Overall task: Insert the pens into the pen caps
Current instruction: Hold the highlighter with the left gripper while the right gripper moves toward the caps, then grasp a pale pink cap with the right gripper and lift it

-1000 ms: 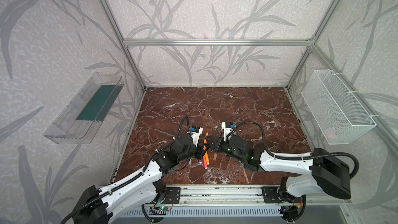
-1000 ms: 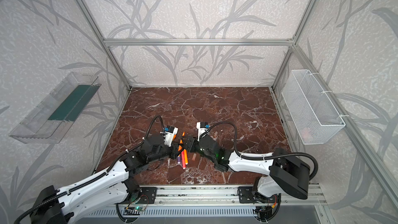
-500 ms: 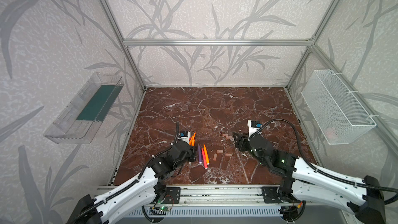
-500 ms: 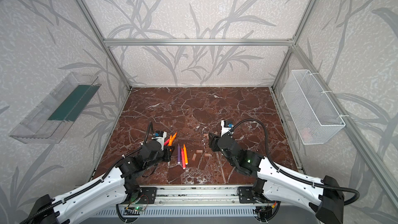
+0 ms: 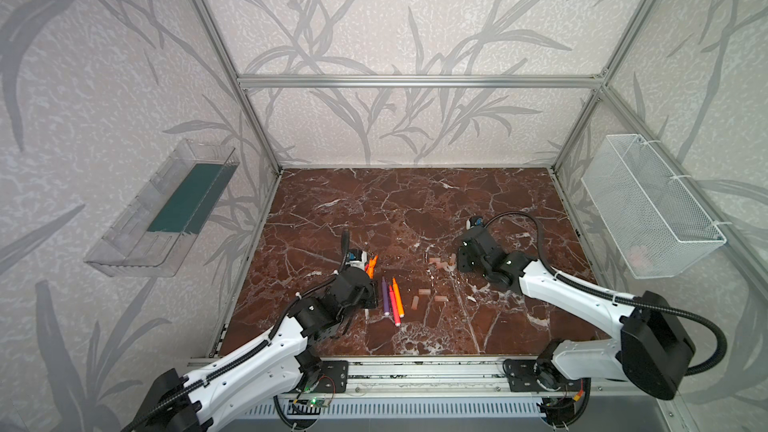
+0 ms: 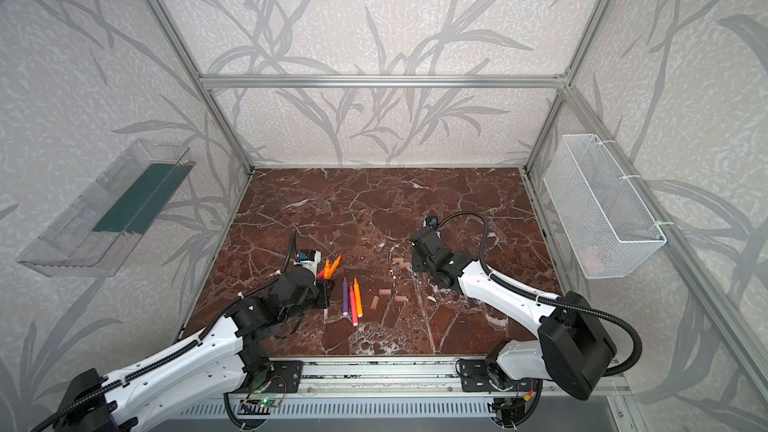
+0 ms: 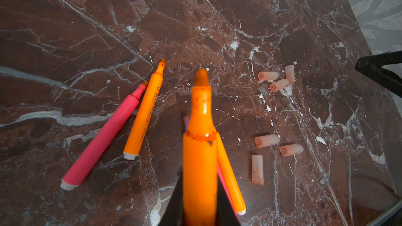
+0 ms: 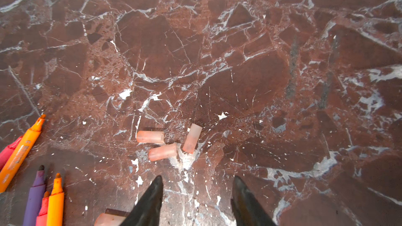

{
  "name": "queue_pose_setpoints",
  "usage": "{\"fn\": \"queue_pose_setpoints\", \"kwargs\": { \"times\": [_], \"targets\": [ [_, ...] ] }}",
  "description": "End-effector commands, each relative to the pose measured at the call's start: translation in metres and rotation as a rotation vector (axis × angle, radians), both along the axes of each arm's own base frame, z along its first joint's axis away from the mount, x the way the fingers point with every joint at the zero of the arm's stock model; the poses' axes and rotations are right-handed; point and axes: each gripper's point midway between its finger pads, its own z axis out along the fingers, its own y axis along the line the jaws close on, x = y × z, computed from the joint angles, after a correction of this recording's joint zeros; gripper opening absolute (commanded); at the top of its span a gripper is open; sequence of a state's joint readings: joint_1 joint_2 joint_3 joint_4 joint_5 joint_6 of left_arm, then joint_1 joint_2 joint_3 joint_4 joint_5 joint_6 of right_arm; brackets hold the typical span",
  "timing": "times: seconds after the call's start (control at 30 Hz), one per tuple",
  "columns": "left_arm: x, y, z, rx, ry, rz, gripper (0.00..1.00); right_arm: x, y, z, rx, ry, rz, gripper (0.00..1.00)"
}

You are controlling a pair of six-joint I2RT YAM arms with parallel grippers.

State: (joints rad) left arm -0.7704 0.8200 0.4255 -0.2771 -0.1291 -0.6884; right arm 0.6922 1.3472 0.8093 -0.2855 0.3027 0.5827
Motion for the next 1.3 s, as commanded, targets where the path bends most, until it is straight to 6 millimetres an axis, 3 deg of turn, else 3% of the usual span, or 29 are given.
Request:
{"fn": "queue_pose_setpoints", "kwargs": {
  "times": [0.0, 0.47, 0.53, 0.73, 1.27],
  "targets": [
    [0.007, -0.003, 0.011, 0.020, -0.017, -0.002, 0.00, 0.004, 0.000, -0.006, -0.027, 0.035, 0.020, 0.49],
    [0.002, 0.012, 0.006, 0.045, -0.007, 0.045, 0.00, 0.031, 0.024, -0.050, -0.101, 0.218, 0.051, 0.36],
    [0.001, 0.017, 0.005, 0.046, -0.008, 0.067, 0.00, 0.033, 0.021, -0.065, -0.137, 0.247, 0.034, 0.34],
    [-0.001, 0.010, 0.005, 0.020, -0.011, 0.034, 0.00, 0.033, 0.011, -0.081, -0.182, 0.274, -0.002, 0.33],
    [-0.001, 0.022, 0.008, -0.005, -0.033, 0.102, 0.00, 0.033, 0.008, -0.104, -0.209, 0.311, -0.019, 0.24]
  ]
}}
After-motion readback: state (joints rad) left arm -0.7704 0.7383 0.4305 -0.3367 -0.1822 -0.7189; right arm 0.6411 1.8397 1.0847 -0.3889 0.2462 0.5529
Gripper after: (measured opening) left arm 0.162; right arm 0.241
